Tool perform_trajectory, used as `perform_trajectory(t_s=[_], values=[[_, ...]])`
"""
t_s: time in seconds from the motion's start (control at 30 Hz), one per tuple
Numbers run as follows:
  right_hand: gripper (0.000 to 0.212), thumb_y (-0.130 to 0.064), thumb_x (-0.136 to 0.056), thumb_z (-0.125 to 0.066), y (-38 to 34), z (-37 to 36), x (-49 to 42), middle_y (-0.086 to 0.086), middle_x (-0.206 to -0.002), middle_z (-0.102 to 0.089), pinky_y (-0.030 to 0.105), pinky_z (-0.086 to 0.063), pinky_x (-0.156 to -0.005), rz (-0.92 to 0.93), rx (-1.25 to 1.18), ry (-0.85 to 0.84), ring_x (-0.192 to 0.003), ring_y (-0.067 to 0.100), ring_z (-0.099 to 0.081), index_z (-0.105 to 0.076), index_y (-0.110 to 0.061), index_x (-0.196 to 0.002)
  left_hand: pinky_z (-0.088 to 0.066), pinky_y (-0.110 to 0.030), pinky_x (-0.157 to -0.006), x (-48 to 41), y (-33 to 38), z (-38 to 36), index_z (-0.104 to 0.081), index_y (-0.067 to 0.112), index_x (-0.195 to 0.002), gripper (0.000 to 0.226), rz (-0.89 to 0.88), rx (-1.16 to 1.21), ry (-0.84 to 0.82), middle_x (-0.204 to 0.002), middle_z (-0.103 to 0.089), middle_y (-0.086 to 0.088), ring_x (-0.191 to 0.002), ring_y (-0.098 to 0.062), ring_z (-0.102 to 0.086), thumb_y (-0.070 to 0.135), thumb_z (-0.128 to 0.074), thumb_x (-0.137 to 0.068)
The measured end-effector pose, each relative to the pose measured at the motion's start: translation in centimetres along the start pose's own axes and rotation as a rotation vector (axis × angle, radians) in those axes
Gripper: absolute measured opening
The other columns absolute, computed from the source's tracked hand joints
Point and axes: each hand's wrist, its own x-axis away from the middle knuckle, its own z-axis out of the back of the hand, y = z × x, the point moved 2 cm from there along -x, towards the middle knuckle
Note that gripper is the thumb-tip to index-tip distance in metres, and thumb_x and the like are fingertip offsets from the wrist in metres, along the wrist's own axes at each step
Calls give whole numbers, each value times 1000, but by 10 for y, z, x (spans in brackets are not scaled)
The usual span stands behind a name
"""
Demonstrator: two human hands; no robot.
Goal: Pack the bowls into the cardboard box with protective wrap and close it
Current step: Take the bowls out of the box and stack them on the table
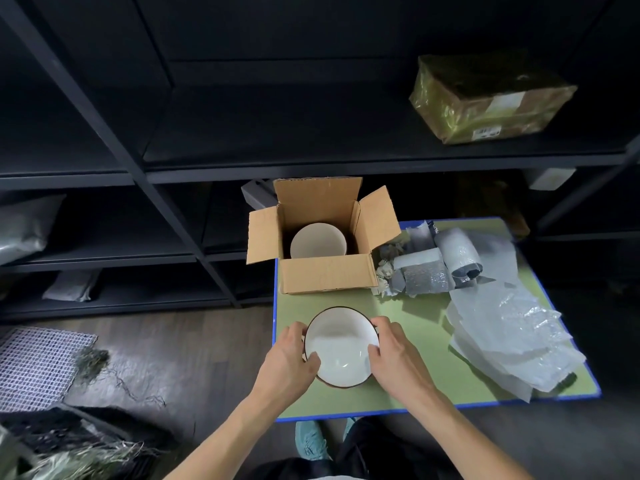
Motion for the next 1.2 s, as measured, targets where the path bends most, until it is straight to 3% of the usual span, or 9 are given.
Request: perform_trajectory(t_s=[0.23,0.47,0.67,0.87,1.07,1.2], values=[[34,-26,-101,-44,-9,11,0,2,-116,-46,30,-38,-63,112,223,130,-87,23,-60,-42,-23,-135,-50,-30,-80,-7,1,20,-55,23,-130,35,-155,-198,160,-108,-59,8,-84,-11,-63,39,-46,-100],[31,-24,-101,-46,-39,47,-17,-8,-121,-59,35,-49,-85,289,155,218,-106,17,-61,-56,-28,-130,-51,-31,-69,-20,28,64,-67,25,-102,21,-287,-181,343,-88,-59,13,-71,-11,-59,32,-48,-99],[28,-19,-98,-51,-66,66,-54,-3,-119,-62,32,-42,-83,381,163,261,-110,21,-58,-63,-20,-123,-52,-38,-74,-44,47,86,-66,14,-116,26,-351,-240,514,-110,-61,0,-95,-23,-57,25,-54,-97],[28,-22,-100,-50,-82,69,-100,6,-116,-62,34,-44,-88,369,142,232,-110,24,-57,-63,-14,-123,-46,-35,-91,-83,51,88,-51,6,-129,45,-222,-374,439,-134,-46,-7,-118,-24,-45,39,-48,-99],[31,-24,-102,-48,-92,62,-134,11,-118,-61,36,-44,-91,358,195,176,-110,29,-58,-60,-8,-126,-49,-29,-81,-104,43,81,-44,8,-131,54,-152,-378,431,-127,-47,-5,-108,-20,-49,50,-47,-98],[38,-32,-104,-46,-98,53,-153,14,-125,-54,37,-45,-85,249,226,80,-108,31,-60,-51,-7,-132,-50,-27,-86,-105,39,73,-38,9,-139,59,-145,-380,438,-131,-47,-5,-108,-17,-50,53,-41,-99]])
